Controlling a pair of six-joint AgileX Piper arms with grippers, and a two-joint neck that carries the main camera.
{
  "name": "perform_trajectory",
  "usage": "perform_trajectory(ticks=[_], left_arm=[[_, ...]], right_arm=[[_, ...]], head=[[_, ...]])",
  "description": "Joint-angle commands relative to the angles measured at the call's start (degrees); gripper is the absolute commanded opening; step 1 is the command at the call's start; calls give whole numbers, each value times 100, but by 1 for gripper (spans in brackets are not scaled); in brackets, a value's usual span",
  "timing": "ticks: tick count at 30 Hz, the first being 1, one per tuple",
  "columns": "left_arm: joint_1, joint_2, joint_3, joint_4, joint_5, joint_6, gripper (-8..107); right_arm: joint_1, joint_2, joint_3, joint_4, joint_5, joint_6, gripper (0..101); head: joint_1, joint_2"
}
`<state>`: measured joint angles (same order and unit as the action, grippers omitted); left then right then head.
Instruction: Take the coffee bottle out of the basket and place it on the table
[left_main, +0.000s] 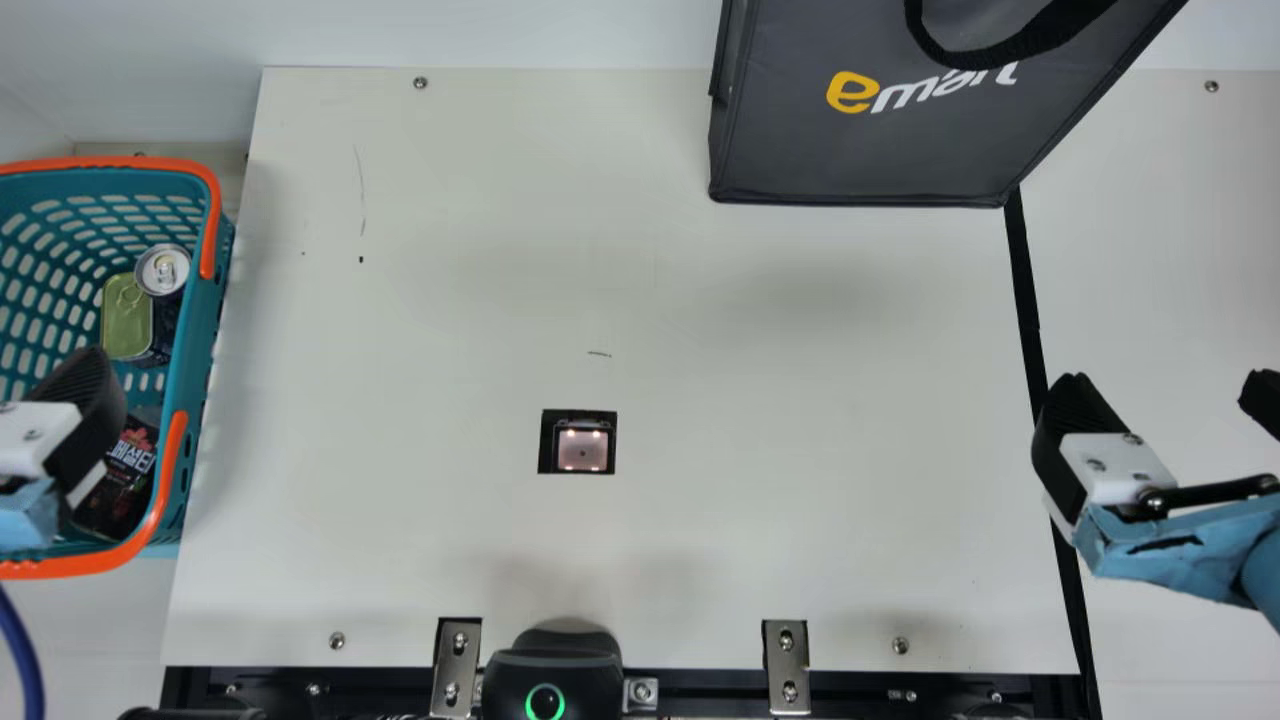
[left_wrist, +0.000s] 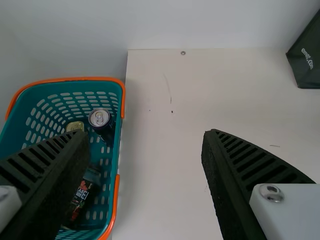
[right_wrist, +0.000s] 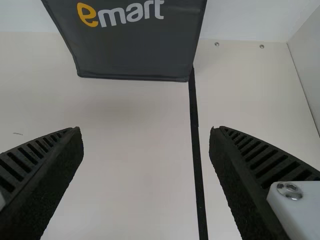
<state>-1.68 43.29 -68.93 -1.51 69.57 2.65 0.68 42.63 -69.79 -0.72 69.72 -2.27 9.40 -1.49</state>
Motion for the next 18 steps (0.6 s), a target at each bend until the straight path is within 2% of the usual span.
perform_trajectory(ticks=[1,15,18], left_arm=[[0,0,0,0,0,0,90],[0,0,0,0,0,0,90],[0,0,0,0,0,0,90]], right_arm=[[0,0,0,0,0,0,91],[0,0,0,0,0,0,91],[0,0,0,0,0,0,91]], head=[[-148,126],[-148,1991],[-148,1991]])
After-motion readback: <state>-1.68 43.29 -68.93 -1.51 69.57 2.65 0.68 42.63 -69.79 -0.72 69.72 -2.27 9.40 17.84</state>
